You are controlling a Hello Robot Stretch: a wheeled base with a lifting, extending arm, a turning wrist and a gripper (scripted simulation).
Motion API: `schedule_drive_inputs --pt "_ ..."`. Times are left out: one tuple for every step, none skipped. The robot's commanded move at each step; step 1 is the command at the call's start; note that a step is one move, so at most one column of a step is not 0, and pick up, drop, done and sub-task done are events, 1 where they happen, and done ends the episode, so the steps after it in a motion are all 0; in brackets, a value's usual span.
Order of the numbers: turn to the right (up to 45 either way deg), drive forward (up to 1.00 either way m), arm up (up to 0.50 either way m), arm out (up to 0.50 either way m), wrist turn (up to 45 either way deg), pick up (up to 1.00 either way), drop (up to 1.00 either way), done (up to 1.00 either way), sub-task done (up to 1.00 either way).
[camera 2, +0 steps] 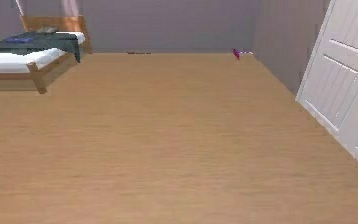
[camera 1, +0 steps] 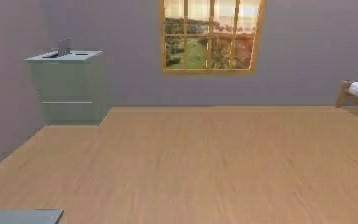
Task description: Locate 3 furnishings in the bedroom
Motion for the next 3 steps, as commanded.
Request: schedule_drive_inputs --pt "45.0 0.00 0.00 0.00 0.0 0.00 0.00 0.00 0.00" --pt "42.0 0.00 0.00 0.00 0.0 0.00 0.00 0.00 0.00" --pt "0.0 0.05 0.00 0.00 0.0 0.00 0.00 0.00 0.00"
